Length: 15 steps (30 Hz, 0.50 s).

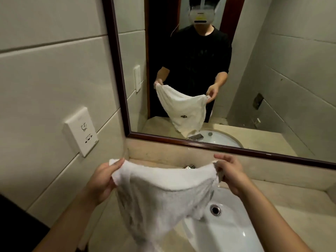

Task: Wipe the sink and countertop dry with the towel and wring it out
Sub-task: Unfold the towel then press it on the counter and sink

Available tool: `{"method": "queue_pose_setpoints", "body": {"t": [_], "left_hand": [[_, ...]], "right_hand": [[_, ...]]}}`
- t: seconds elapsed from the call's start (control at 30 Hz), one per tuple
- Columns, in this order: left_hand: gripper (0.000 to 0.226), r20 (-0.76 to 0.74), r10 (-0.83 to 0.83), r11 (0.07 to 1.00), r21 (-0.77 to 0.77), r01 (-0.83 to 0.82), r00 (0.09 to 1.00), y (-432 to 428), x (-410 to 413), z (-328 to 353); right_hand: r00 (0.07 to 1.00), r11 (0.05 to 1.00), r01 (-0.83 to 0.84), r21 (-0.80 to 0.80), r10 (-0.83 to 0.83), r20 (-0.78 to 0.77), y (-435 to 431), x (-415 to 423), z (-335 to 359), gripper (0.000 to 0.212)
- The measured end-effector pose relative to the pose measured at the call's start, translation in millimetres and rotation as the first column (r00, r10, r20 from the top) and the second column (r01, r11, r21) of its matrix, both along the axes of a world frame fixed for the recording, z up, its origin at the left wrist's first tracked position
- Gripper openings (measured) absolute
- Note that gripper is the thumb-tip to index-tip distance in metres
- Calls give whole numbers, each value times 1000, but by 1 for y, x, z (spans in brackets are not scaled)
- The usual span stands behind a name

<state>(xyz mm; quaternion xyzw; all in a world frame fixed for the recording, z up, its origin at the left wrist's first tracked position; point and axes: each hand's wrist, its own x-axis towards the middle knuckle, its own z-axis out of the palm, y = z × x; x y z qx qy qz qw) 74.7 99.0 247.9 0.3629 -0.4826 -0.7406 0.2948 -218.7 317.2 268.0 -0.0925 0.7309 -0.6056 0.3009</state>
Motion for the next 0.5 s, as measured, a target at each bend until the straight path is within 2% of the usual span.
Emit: {"method": "queue_pose_setpoints", "body": {"t": [0.03,0.1,0.17,0.2,0.27,0.33,0.4,0.5], "left_hand": [[24,-37,29,999,27,-28,999,-1,-2,8],[33,-161,80,995,68,-70,984,-13,3,21],[31,-242,89,995,60,-76,966,-17,7,30],[27,-221,60,998,14,-58,973,-13,8,31],[20,-91,45,996,-68,-51,995,-2,6,25],[17,-67,64,994,-80,-70,996,0,2,26],[17,-148,157,984,-61,-167,977,-12,3,32],[18,-308,220,969,-43,-245,925,-28,4,46]], "right_hand": [[999,999,23,-48,-22,25,-1,1,1,39],[983,961,117,-251,-76,170,1,-3,7,42],[962,903,198,-381,-104,253,7,-12,11,32],[972,928,167,-331,-100,212,10,-11,10,23],[995,993,49,-107,-40,93,12,-3,0,5],[998,1000,26,9,-26,56,13,2,-11,17],[992,996,58,-66,-50,112,13,1,-12,18],[941,935,166,-314,-55,333,19,-7,-5,21]]}}
